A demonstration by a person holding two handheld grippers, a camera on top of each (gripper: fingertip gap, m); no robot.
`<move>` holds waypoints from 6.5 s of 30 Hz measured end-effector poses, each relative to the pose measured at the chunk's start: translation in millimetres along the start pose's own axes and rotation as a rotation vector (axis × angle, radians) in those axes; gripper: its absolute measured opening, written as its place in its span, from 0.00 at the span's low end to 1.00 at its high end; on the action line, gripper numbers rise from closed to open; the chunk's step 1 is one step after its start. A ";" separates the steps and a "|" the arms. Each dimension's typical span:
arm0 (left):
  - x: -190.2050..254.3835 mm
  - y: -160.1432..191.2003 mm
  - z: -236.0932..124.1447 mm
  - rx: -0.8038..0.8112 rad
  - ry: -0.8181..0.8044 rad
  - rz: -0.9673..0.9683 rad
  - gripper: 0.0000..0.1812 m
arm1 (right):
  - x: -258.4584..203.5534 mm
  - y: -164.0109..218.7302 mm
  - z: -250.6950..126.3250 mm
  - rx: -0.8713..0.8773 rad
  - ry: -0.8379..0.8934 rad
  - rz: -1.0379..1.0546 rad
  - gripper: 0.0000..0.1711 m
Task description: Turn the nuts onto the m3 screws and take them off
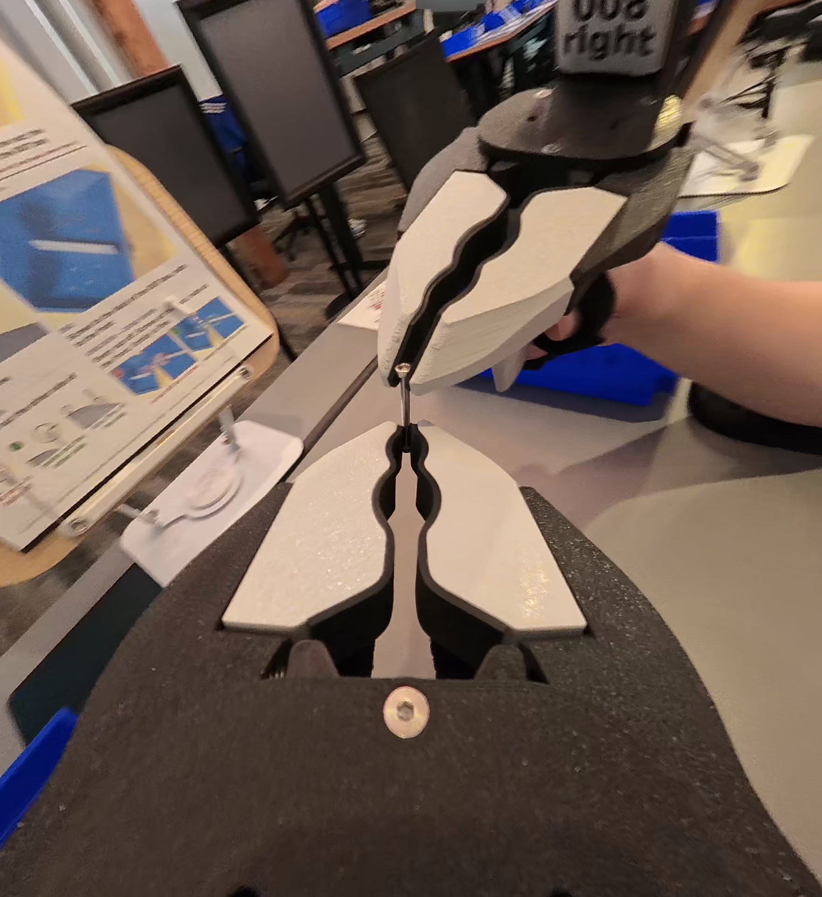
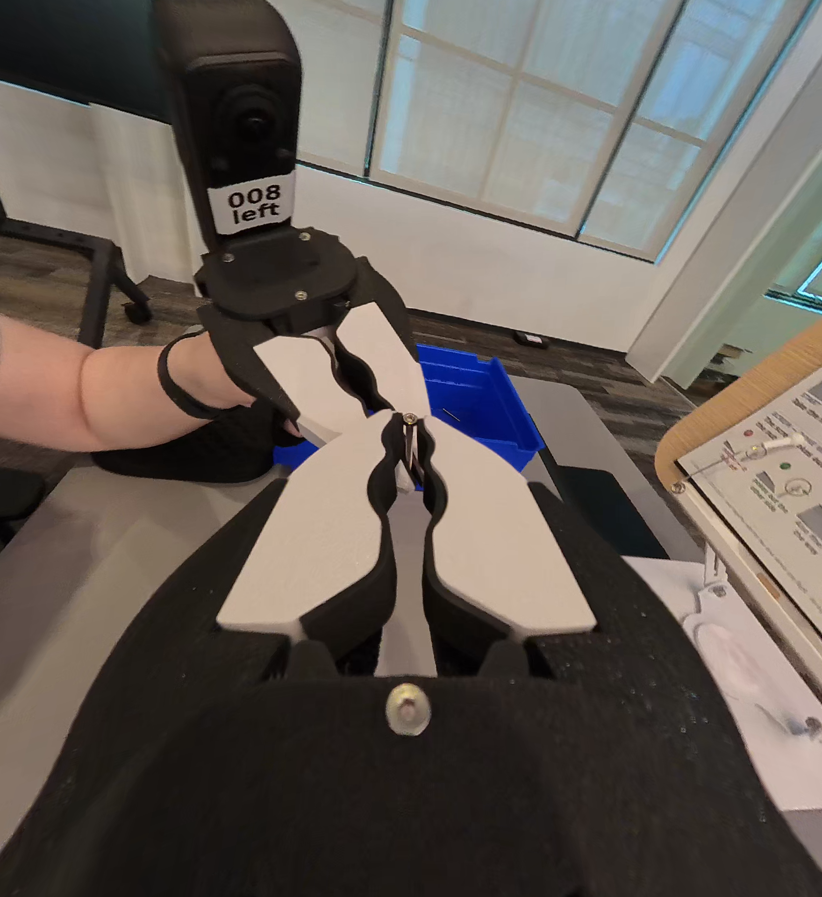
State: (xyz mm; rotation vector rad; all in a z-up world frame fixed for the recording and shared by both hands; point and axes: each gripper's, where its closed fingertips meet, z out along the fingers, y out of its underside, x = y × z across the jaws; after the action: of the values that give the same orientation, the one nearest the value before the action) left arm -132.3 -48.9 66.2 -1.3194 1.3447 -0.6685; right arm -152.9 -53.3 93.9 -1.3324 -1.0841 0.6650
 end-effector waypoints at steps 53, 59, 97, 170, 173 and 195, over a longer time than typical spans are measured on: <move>59.4 -25.3 -9.7 0.129 0.346 0.001 0.01 | -49.9 -18.2 -30.9 0.100 -0.364 -0.107 0.03; 18.5 -17.9 -7.1 0.089 0.117 -0.048 0.01 | -15.6 -16.8 -9.0 0.029 -0.090 0.037 0.03; 64.5 -38.2 -21.3 0.202 0.390 0.000 0.01 | -58.4 -34.2 -30.4 0.163 -0.401 -0.044 0.03; 15.7 -31.5 -17.7 0.150 0.064 0.004 0.01 | -31.6 -30.2 -5.3 0.048 -0.055 -0.135 0.17; 13.2 -31.9 -18.7 0.154 0.056 -0.002 0.01 | -29.4 -29.5 -7.0 0.024 -0.026 -0.169 0.16; 18.7 -29.8 -14.9 0.138 0.077 0.017 0.01 | -29.1 -33.6 -7.4 0.057 -0.023 -0.159 0.17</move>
State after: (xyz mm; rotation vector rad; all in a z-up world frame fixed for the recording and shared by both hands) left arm -132.7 -77.2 91.8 -1.1811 1.3449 -0.7926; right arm -164.2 -88.1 120.2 -1.1791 -1.1680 0.5893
